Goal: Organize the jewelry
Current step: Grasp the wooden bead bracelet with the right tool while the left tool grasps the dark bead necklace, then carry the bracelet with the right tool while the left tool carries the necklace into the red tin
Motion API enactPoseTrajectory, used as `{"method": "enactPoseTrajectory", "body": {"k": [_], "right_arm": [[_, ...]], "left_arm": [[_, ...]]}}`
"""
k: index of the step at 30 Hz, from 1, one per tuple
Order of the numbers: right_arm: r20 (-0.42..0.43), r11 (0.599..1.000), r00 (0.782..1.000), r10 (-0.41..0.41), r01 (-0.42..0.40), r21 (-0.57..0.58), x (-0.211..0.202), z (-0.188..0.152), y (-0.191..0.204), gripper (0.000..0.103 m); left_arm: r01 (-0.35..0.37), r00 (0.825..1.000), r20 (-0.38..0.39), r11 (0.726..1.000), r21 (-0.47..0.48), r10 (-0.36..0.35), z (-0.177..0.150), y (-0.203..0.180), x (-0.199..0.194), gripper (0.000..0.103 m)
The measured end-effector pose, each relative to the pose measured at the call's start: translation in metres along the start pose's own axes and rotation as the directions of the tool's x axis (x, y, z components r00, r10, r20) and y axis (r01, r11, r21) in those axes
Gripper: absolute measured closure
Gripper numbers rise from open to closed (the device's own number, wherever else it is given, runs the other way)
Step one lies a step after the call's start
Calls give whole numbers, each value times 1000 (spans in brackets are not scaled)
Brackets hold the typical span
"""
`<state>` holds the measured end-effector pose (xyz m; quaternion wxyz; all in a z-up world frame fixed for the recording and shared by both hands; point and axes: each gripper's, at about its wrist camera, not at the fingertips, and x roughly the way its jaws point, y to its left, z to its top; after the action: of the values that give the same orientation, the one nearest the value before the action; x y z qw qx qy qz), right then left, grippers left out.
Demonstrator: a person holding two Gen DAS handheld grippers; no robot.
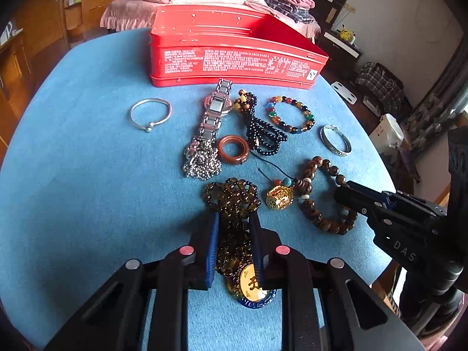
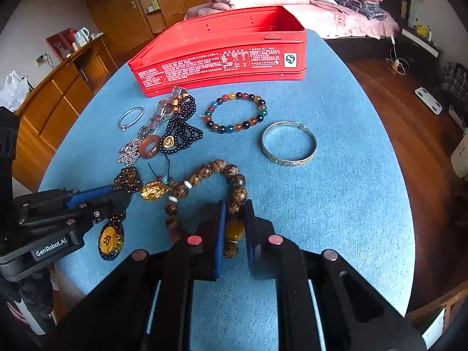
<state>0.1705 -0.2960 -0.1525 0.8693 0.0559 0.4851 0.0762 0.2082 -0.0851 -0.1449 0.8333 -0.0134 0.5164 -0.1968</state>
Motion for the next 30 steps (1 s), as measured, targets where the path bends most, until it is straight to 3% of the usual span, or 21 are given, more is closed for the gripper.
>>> {"method": "enactPoseTrajectory", "body": {"k": [8, 15, 24, 30], "right_arm": [[58, 999, 997, 47, -46, -22, -32, 0, 12, 92], [108, 996, 993, 57, -49, -69, -56, 16, 25, 92], [164, 995, 984, 63, -50, -83, -72, 43, 26, 92], [201, 994, 978, 59, -40, -99, -75, 77, 28, 92]], "left_arm": [[50, 995, 88, 999, -19, -48, -8, 2, -38, 83], [46, 985, 165, 999, -17, -42, 2, 3, -64, 83], [43, 973, 230, 999, -21, -37, 27, 8, -81, 83], [35, 961, 275, 999, -6, -32, 62, 6, -88, 83]]}}
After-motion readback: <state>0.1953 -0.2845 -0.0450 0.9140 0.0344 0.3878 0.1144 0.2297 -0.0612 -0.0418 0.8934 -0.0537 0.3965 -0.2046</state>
